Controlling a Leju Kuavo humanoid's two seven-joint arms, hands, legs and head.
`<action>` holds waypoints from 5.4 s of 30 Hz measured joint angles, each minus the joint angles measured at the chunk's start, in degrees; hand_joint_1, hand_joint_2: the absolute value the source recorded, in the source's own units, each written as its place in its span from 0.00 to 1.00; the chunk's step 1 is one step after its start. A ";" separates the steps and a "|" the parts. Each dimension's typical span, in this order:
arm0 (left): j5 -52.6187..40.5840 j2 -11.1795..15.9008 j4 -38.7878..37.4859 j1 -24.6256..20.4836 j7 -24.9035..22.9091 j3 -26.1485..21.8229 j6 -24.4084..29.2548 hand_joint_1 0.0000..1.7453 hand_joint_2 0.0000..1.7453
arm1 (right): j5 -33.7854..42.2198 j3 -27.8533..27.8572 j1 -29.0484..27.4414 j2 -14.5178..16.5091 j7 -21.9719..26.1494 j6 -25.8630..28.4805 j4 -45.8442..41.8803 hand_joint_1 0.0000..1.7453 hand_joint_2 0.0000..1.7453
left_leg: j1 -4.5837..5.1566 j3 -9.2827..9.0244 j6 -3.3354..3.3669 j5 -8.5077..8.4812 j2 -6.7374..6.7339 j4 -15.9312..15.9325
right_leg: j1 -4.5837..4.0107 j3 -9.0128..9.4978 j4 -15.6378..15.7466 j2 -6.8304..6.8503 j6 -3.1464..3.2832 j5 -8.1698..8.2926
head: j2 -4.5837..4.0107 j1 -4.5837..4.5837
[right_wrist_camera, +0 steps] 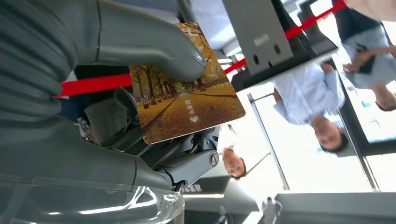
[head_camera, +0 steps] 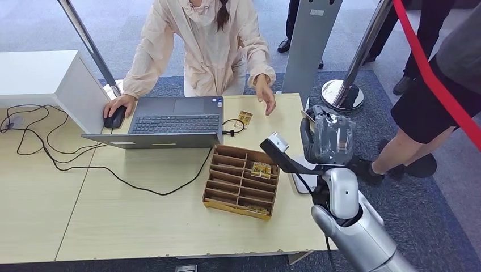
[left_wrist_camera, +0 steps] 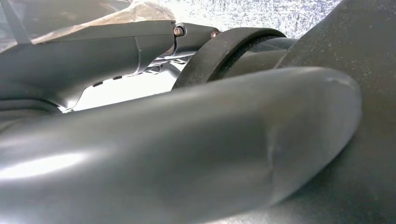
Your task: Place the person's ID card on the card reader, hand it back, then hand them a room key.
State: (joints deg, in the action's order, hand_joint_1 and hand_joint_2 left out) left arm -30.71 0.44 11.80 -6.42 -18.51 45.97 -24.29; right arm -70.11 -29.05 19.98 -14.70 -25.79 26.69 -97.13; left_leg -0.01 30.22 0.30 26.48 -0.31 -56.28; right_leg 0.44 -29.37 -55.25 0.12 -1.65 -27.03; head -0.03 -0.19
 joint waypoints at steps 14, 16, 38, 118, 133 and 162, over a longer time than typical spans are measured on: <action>-0.01 0.00 0.00 -0.11 0.34 0.00 -0.31 0.00 0.00 | 0.72 -3.90 10.05 3.57 3.15 -0.22 -7.44 0.83 1.00 | 0.00 0.02 0.00 -0.01 0.00 0.01 | 0.00 0.02 -0.04 0.00 0.00 0.00 | 0.01 0.00; -0.02 0.01 0.00 -0.13 0.43 0.00 -0.34 0.00 0.00 | 1.92 -4.98 11.73 4.67 3.80 -0.02 -6.55 0.84 1.00 | 0.00 0.02 0.00 -0.01 0.00 0.01 | 0.00 0.02 -0.05 0.00 0.00 0.00 | 0.01 0.00; -0.07 0.02 0.00 -0.38 0.59 0.03 -0.74 0.00 0.00 | 15.34 -15.33 23.37 21.87 13.72 5.81 24.81 0.86 1.00 | -0.01 0.05 -0.02 -0.01 0.03 0.03 | -0.01 -0.01 -0.11 0.02 0.02 -0.03 | 0.01 0.00; -1.05 -0.22 0.00 0.11 -0.37 -0.68 -0.27 0.00 0.00 | 13.25 -9.49 4.92 1.18 4.68 -1.29 9.76 0.00 1.00 | 0.01 -0.03 0.00 0.04 -0.03 -0.07 | 0.01 0.00 -0.03 -0.02 0.02 -0.02 | 0.01 0.01; -1.05 -0.26 0.00 0.16 -0.49 -1.36 -0.28 0.00 0.00 | 21.91 -7.32 1.30 -3.44 5.12 -7.81 -5.04 0.11 1.00 | 0.01 -0.02 0.00 0.04 -0.02 -0.06 | 0.00 0.00 -0.03 -0.01 0.02 -0.02 | 0.01 0.00; -1.05 -0.35 0.00 0.08 -0.29 -1.36 -0.14 0.00 0.00 | 19.89 -15.21 -3.07 4.05 10.49 -5.85 3.29 0.71 1.00 | 0.00 0.00 0.00 0.04 -0.01 -0.04 | 0.00 0.01 -0.04 -0.01 0.01 -0.04 | 0.01 0.00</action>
State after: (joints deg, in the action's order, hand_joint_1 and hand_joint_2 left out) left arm -31.76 0.09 11.80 -6.34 -18.80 44.61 -24.43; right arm -50.23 -44.26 16.91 -10.65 -15.31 20.84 -93.84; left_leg -0.01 30.23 0.30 26.52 -0.32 -56.32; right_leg 0.44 -29.36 -55.30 0.10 -1.64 -27.07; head -0.02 -0.19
